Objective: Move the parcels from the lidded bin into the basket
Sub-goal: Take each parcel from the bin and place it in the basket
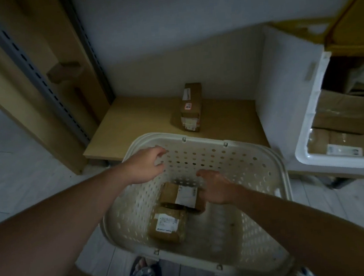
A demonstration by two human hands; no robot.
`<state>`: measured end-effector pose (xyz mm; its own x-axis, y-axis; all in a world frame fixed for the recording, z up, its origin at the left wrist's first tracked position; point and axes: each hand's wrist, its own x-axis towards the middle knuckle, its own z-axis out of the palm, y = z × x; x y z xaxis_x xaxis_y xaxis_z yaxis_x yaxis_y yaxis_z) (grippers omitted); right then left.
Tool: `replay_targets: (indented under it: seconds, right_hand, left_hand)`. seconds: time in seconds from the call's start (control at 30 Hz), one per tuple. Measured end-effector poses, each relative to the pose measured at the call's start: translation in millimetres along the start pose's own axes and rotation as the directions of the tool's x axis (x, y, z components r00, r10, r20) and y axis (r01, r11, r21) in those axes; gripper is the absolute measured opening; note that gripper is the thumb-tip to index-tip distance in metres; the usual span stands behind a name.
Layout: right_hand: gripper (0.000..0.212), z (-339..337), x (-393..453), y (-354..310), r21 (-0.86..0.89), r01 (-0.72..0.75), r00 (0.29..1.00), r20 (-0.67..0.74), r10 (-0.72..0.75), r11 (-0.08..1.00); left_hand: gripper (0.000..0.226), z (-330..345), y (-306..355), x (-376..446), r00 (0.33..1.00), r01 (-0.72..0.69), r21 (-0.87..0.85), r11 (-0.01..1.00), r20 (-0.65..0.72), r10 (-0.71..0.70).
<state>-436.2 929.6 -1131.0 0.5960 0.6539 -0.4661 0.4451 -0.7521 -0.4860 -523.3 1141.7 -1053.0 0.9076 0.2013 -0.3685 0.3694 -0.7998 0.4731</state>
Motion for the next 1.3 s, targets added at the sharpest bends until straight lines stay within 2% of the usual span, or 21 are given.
replay_targets:
  seconds: [0.2,0.33,0.5,0.63,0.77,0.9,1.03,1.17,1.3]
  right_hand:
    - [0.073,-69.9,-67.8,-28.2,-0.077,0.19,0.962,-0.183,-0.201,0.979]
    - [0.073,-100.6,-112.6,-36.0,-0.135,0.306,0.867,-0.368,-0.334,0.942]
    - [0.077,-123.2,-156.0,-33.0,-0.092,0.393,0.769,-0.513,-0.382,0.915]
    - [0.078,-135.5,-170.1,-27.1,-0.034,0.408,0.706,-0.622,-0.339,0.912]
    - [0.078,-144.1,-176.7,-15.5,-0.013,0.411,0.671,-0.672,-0.312,0.912]
    - [0.072,-156.9,-188.4,1.7,0.007,0.415,0.617,-0.737,-0.275,0.91]
    - [0.067,-172.4,-200.1,21.5,0.052,0.364,0.576,-0.798,-0.181,0.93]
    - [0.065,-182.9,-209.5,39.4,0.153,0.271,0.521,-0.854,-0.011,0.95]
    - [0.077,-197.4,-206.1,60.0,0.374,0.173,0.358,-0.885,0.296,0.911]
  left_hand:
    - [0.056,-16.7,38.7,-30.0,0.985,-0.129,-0.067,0.989,-0.124,0.12]
    - [0.062,-21.9,75.5,-56.4,0.943,-0.268,-0.076,0.961,-0.224,0.245]
    - [0.07,-22.4,110.7,-79.0,0.878,-0.429,-0.127,0.894,-0.29,0.38]
    - [0.071,-23.0,129.4,-78.6,0.838,-0.485,-0.121,0.866,-0.347,0.421]
    - [0.068,-23.4,147.7,-66.6,0.814,-0.524,-0.16,0.836,-0.385,0.436]
    - [0.066,-17.1,173.0,-55.1,0.802,-0.56,-0.211,0.801,-0.381,0.46]
    - [0.067,-6.4,199.1,-41.9,0.764,-0.612,-0.163,0.774,-0.375,0.525]
    - [0.068,-0.5,225.2,-30.4,0.74,-0.633,-0.119,0.765,-0.383,0.552]
    - [0.072,-2.3,257.3,-20.3,0.718,-0.638,-0.117,0.762,-0.447,0.533]
